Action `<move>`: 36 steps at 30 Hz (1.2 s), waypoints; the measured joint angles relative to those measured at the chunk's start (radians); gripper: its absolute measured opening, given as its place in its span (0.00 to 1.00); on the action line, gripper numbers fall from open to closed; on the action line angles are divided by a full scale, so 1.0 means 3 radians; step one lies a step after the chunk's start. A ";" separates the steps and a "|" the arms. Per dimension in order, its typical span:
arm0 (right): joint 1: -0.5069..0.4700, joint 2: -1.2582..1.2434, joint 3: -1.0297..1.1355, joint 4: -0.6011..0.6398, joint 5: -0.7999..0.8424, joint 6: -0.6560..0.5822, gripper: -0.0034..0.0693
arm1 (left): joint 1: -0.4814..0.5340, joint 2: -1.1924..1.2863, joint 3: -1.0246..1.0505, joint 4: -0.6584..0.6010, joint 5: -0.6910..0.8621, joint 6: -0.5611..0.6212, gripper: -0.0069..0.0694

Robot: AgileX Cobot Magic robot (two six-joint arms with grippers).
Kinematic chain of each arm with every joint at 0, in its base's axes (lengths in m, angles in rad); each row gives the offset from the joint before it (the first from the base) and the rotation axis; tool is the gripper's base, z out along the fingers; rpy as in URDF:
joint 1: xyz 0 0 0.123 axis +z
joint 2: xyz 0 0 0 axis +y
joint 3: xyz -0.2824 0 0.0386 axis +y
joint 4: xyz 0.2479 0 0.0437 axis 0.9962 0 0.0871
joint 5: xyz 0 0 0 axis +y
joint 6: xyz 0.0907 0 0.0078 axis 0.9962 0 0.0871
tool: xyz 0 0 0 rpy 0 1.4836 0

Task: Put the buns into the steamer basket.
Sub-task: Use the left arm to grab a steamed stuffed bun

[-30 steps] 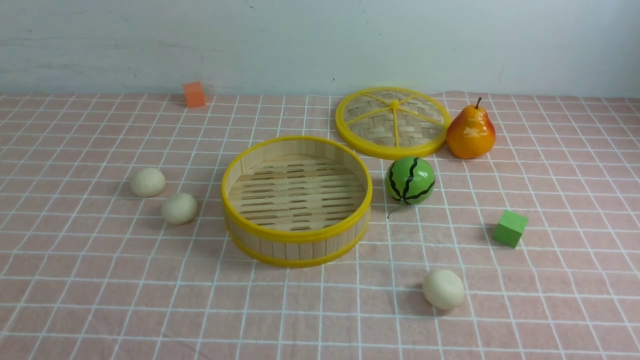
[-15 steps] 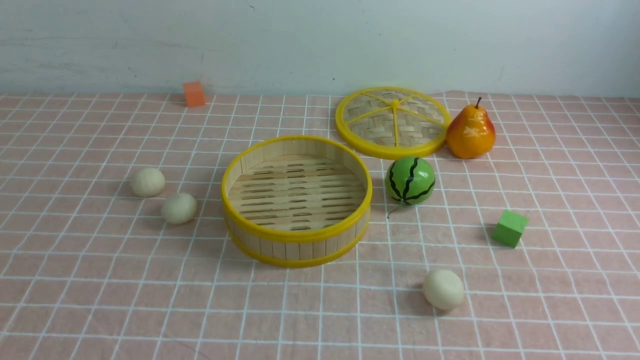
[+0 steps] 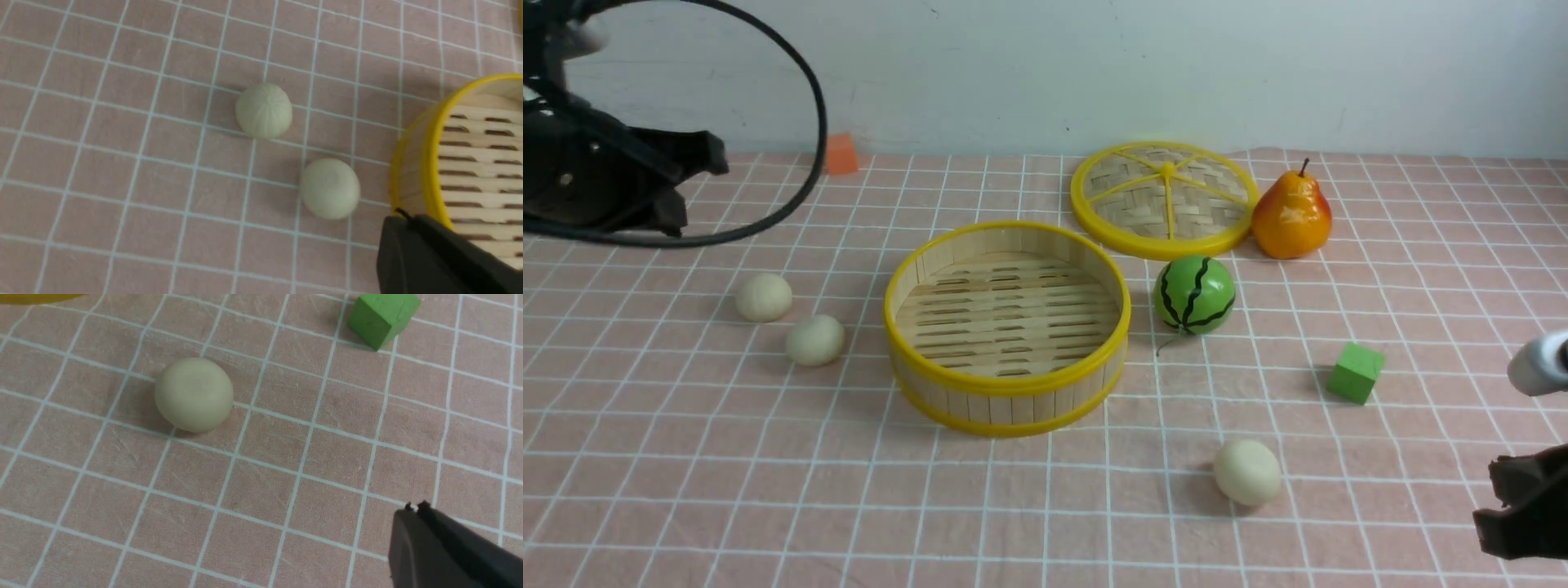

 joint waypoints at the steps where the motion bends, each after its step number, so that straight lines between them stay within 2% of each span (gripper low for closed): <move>1: 0.0000 0.0004 0.0000 0.0000 -0.0004 0.0000 0.05 | 0.0000 0.0033 -0.0023 0.0030 0.0002 0.0000 0.10; 5: 0.0000 0.0020 0.0000 -0.0018 -0.0077 0.0000 0.05 | 0.0000 0.0776 -0.0516 0.0237 0.0013 0.0011 0.32; 6: 0.0000 0.0020 0.0000 -0.0024 -0.0082 0.0000 0.05 | 0.0000 0.0810 -0.0538 0.0241 0.0017 0.0011 0.34; 8: 0.0000 0.0020 -0.0004 -0.0042 -0.0108 0.0000 0.05 | 0.0000 0.1247 -0.0821 0.0242 0.0061 0.0011 0.53; 9: 0.0000 0.0020 -0.0004 -0.0049 -0.0108 0.0000 0.05 | 0.0000 0.1357 -0.0892 0.0242 0.0070 0.0011 0.58; 10: 0.0000 0.0020 -0.0004 -0.0049 -0.0108 0.0000 0.05 | 0.0000 0.1384 -0.0909 0.0242 0.0069 0.0011 0.59; 12: 0.0000 0.0020 -0.0004 -0.0069 -0.0111 0.0000 0.05 | 0.0000 0.1694 -0.1114 0.0242 0.0069 0.0011 0.71; 14: 0.0000 0.0020 -0.0004 -0.0085 -0.0111 0.0000 0.05 | 0.0000 0.1814 -0.1194 0.0249 0.0062 0.0011 0.74; 18: 0.0000 0.0023 -0.0004 -0.0089 -0.0120 0.0000 0.06 | 0.0000 0.1952 -0.1264 0.0320 -0.0038 -0.0050 0.75; 26: 0.0000 0.0023 -0.0004 -0.0100 -0.0206 0.0000 0.06 | 0.0000 0.2171 -0.1282 0.0944 -0.0200 -0.0766 0.67; 31: 0.0000 0.0023 -0.0004 -0.0100 -0.0220 0.0000 0.06 | -0.0007 0.2239 -0.1286 0.0826 -0.0210 -0.0852 0.64; 33: 0.0000 0.0023 -0.0004 -0.0100 -0.0230 0.0000 0.06 | -0.0011 0.2239 -0.1289 0.0782 -0.0226 -0.0855 0.61; 34: 0.0000 0.0023 -0.0004 -0.0096 -0.0232 0.0000 0.06 | -0.0011 0.2239 -0.1289 0.0746 -0.0247 -0.0855 0.55; 35: 0.0000 0.0023 -0.0004 -0.0096 -0.0232 0.0000 0.06 | -0.0011 0.2239 -0.1289 0.0744 -0.0252 -0.0855 0.54; 36: 0.0000 0.0023 -0.0004 -0.0094 -0.0234 0.0000 0.06 | -0.0011 0.2239 -0.1289 0.0737 -0.0271 -0.0855 0.46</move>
